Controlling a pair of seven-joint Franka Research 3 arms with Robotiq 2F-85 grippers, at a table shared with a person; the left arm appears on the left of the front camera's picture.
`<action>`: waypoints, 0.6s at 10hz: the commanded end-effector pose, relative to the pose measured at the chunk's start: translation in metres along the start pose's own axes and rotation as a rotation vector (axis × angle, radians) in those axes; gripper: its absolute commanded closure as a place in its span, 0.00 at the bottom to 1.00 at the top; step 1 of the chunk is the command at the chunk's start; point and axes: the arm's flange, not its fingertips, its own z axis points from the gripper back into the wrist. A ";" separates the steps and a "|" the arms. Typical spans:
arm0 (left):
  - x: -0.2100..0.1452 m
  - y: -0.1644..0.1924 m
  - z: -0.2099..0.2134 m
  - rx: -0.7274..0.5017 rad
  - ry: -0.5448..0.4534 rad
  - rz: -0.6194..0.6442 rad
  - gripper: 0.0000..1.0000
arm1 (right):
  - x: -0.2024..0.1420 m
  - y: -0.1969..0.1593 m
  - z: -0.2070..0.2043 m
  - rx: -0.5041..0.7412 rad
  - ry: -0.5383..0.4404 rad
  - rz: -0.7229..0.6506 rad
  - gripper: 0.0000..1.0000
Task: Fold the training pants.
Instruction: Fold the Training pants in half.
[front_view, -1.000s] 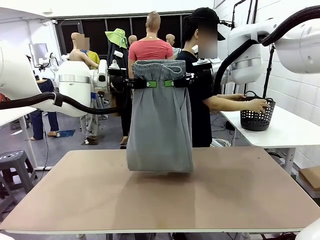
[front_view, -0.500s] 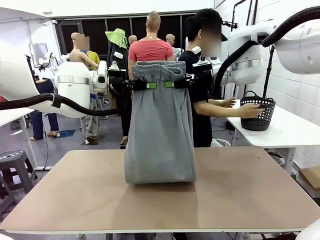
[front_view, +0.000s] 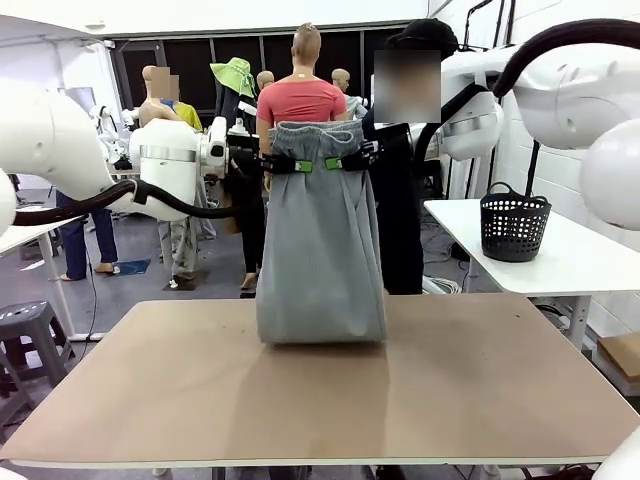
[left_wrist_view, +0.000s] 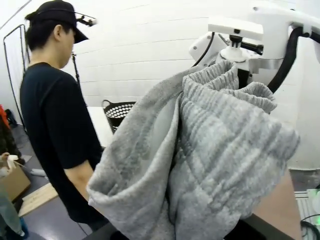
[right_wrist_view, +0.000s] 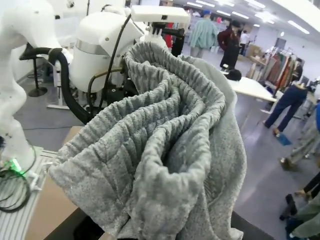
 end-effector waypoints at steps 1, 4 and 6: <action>0.023 0.022 -0.014 0.057 0.029 -0.025 1.00 | 0.019 -0.028 -0.003 -0.020 -0.013 0.009 1.00; 0.012 0.051 -0.006 0.122 0.037 -0.005 1.00 | 0.000 -0.061 -0.001 0.005 -0.014 -0.015 1.00; -0.009 0.049 0.004 0.143 0.039 0.026 1.00 | -0.028 -0.056 -0.003 0.050 0.009 -0.038 1.00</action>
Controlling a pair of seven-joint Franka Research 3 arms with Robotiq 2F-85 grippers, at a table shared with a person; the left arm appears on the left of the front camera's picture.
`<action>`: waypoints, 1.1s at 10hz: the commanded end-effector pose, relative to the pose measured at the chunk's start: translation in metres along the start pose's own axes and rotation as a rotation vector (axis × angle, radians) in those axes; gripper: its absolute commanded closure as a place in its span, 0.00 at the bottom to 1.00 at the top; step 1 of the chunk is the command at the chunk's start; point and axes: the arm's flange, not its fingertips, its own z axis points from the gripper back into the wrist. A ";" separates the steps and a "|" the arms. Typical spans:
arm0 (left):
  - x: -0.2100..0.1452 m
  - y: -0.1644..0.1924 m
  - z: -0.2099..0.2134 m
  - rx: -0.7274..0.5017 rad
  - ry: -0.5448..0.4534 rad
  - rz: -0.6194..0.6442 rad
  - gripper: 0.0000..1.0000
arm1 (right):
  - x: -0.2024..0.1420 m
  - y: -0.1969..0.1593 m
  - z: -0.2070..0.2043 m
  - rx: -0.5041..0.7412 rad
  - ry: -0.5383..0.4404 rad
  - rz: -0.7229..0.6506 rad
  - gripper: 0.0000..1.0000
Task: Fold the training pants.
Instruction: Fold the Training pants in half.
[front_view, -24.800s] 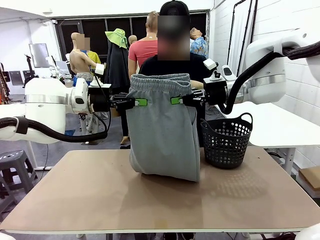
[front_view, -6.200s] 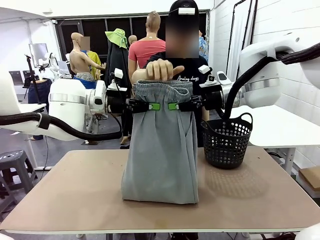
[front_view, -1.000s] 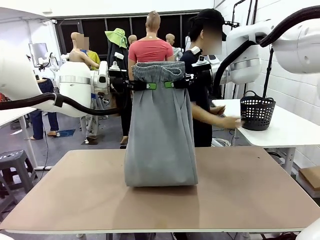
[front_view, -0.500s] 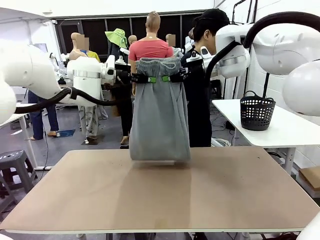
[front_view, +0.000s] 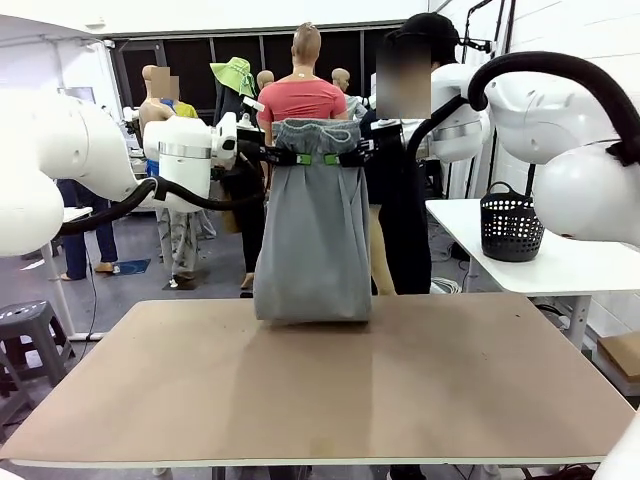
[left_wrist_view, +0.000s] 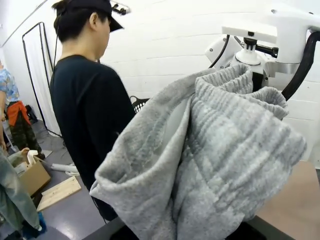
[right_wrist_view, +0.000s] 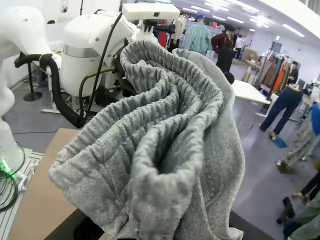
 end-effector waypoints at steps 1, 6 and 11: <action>-0.013 0.007 0.019 0.042 0.002 0.046 1.00 | -0.014 0.000 0.005 0.054 0.044 -0.024 1.00; -0.047 -0.036 0.038 -0.011 -0.063 0.199 1.00 | -0.040 0.051 0.004 0.036 0.048 -0.133 1.00; -0.094 -0.095 0.052 -0.099 0.017 0.526 1.00 | -0.094 0.110 0.004 0.067 0.079 -0.532 1.00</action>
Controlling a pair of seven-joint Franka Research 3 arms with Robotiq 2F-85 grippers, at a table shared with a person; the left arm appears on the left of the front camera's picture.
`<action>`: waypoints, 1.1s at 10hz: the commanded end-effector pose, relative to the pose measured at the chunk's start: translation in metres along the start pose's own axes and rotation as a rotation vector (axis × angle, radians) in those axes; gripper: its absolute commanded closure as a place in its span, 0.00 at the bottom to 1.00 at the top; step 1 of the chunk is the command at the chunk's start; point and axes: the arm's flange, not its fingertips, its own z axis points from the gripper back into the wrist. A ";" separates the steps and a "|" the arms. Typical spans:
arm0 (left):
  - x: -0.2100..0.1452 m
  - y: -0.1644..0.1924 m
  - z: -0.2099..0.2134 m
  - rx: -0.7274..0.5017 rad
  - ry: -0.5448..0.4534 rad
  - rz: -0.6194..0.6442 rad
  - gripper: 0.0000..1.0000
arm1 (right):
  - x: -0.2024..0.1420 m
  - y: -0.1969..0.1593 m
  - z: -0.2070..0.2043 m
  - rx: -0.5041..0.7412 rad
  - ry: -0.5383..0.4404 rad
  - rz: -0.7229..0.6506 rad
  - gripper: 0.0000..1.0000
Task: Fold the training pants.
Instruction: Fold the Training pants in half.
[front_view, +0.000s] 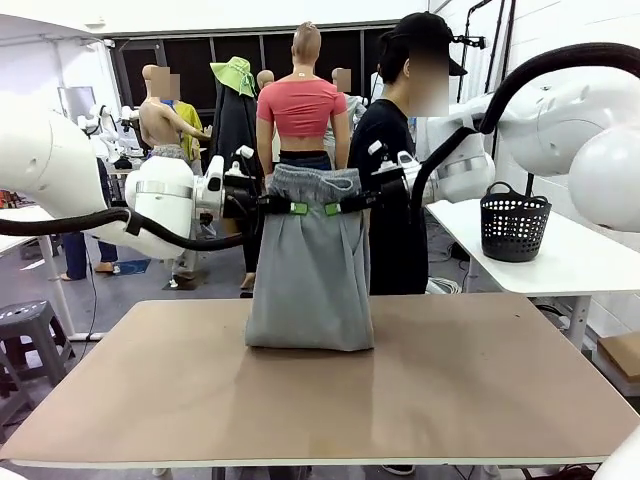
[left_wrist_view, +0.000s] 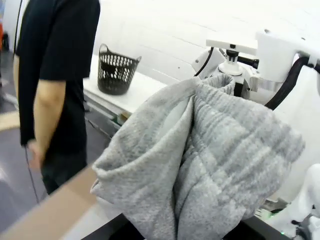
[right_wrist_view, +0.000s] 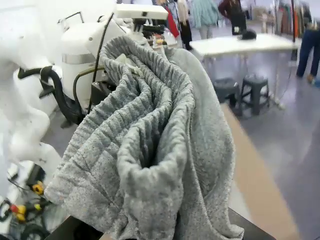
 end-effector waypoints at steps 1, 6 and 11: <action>-0.012 0.001 0.025 0.015 -0.040 0.105 1.00 | -0.030 0.007 0.014 -0.017 0.045 -0.148 1.00; -0.031 0.000 -0.002 -0.012 0.014 0.099 1.00 | -0.030 0.008 -0.008 0.014 0.025 -0.138 1.00; -0.081 -0.005 0.012 -0.002 0.022 0.469 1.00 | -0.074 -0.005 -0.014 0.009 0.004 -0.431 1.00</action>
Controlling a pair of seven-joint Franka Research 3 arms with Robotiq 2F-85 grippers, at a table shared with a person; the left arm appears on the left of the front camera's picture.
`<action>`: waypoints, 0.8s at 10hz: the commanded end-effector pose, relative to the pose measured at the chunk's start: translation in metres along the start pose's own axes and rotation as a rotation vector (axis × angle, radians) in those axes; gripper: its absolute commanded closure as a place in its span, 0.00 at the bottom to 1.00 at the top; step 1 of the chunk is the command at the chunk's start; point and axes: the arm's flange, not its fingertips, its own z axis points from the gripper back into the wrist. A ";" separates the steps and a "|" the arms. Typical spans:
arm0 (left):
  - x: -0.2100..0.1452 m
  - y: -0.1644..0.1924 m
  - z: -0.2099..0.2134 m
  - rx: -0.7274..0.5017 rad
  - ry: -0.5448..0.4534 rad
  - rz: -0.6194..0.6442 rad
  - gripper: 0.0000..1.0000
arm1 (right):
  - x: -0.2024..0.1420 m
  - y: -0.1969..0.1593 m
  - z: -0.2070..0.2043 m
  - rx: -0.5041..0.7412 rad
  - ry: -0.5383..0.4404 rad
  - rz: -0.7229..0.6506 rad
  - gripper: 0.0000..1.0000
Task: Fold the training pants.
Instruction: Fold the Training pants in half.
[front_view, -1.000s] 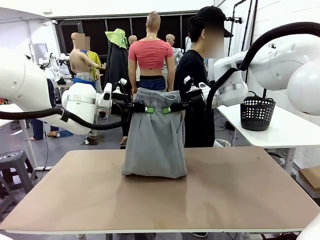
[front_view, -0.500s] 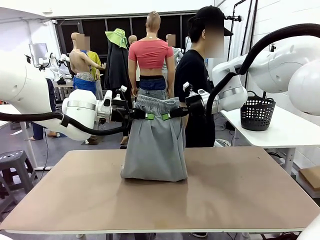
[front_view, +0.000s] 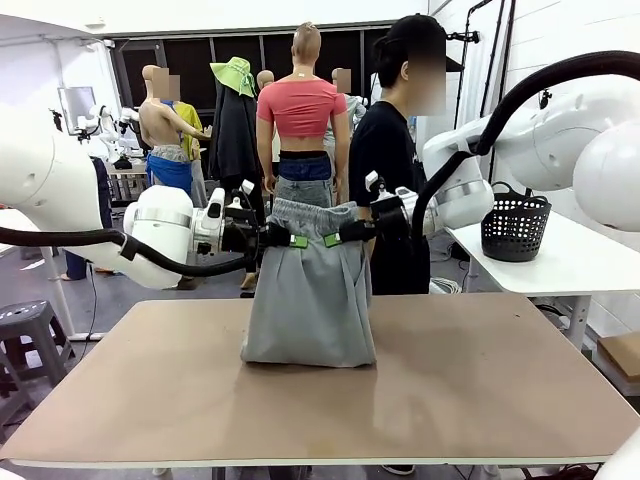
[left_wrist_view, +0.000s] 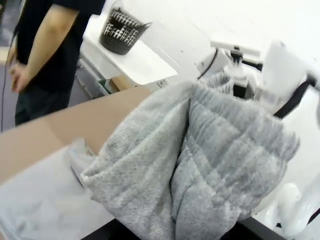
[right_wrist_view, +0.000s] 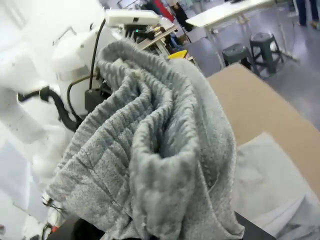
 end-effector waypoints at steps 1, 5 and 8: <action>-0.025 0.004 0.021 -0.006 -0.041 0.198 1.00 | -0.025 -0.015 0.003 0.011 -0.051 -0.181 1.00; -0.076 0.030 0.030 -0.121 -0.042 0.482 1.00 | -0.086 -0.039 -0.004 0.102 -0.039 -0.467 1.00; -0.085 0.046 0.034 -0.003 -0.030 0.486 1.00 | -0.091 -0.039 -0.010 0.050 0.003 -0.477 1.00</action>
